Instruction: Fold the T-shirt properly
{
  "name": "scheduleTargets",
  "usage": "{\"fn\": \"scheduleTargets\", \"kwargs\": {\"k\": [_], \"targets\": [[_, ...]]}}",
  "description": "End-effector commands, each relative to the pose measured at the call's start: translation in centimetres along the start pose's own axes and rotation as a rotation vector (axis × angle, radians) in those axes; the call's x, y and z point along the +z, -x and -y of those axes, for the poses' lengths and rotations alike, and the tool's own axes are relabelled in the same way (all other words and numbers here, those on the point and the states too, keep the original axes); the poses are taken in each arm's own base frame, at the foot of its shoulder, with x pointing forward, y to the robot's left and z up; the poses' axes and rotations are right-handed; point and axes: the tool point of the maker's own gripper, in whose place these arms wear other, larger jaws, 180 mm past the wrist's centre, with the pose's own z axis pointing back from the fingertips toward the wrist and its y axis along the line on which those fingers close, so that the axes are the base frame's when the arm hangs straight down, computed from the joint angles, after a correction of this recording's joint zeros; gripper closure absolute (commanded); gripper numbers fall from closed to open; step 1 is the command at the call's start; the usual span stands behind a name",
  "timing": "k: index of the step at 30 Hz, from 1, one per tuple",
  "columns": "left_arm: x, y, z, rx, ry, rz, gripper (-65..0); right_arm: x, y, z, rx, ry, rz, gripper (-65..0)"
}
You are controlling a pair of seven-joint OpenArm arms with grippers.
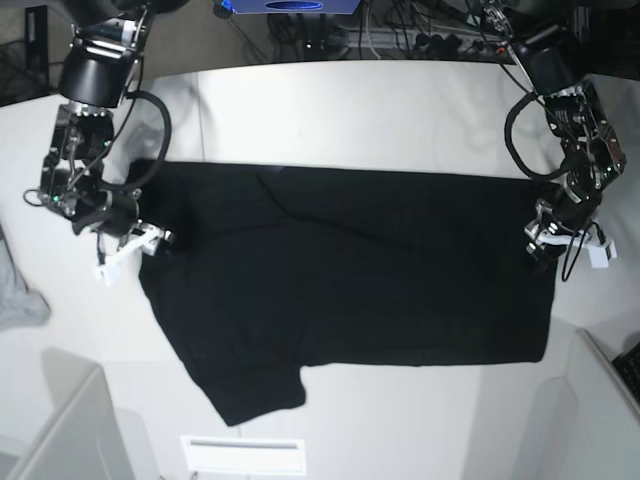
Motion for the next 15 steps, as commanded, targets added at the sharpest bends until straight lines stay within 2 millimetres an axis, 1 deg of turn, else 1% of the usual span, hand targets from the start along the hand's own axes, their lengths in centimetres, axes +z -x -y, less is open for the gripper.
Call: {"fn": "scheduleTargets", "kwargs": {"k": [1,3,6,7,9,10,11,13,14,15], "targets": [[0.1,-2.7,0.5,-0.017,0.021,0.059,-37.5,0.4,-2.2,-0.6,0.013,-0.02,0.058,-32.3],[-0.3,-3.3,0.6,-0.01,0.023,0.064,-37.8,0.3,-2.6,-0.3,0.003,-0.018,0.083,-32.3],[-0.7,-4.4,1.0,-0.004,0.032,0.083,-37.8,0.6,-4.2,-0.6,0.008,-0.023,0.151,-32.1],[-0.5,-5.0,0.9,-0.017,0.029,0.093,-37.8,0.7,-4.9,-0.8,0.013,-0.026,0.168,-32.1],[0.3,-6.2,0.9,-0.045,0.028,0.114,-37.8,0.9,-5.4,-1.0,0.019,-0.029,0.18,-32.0],[0.7,-6.6,0.9,-0.06,0.026,0.126,-37.7,1.4,-5.9,-1.1,0.025,-0.027,0.203,-32.0],[1.4,-6.4,0.6,-0.076,0.018,0.128,-37.7,2.4,-6.1,-0.7,0.021,-0.017,0.233,-32.0],[3.7,-7.4,-0.7,-0.105,-0.018,0.172,-37.5,4.9,-6.8,0.2,0.007,0.011,0.324,-32.0],[4.8,-7.7,-1.3,-0.112,-0.035,0.189,-37.5,6.0,-7.0,0.3,-0.022,0.026,0.379,-32.0],[5.7,-7.7,-2.0,-0.119,-0.054,0.196,-37.5,6.9,-6.8,0.8,-0.062,0.049,0.416,-32.0]]}}
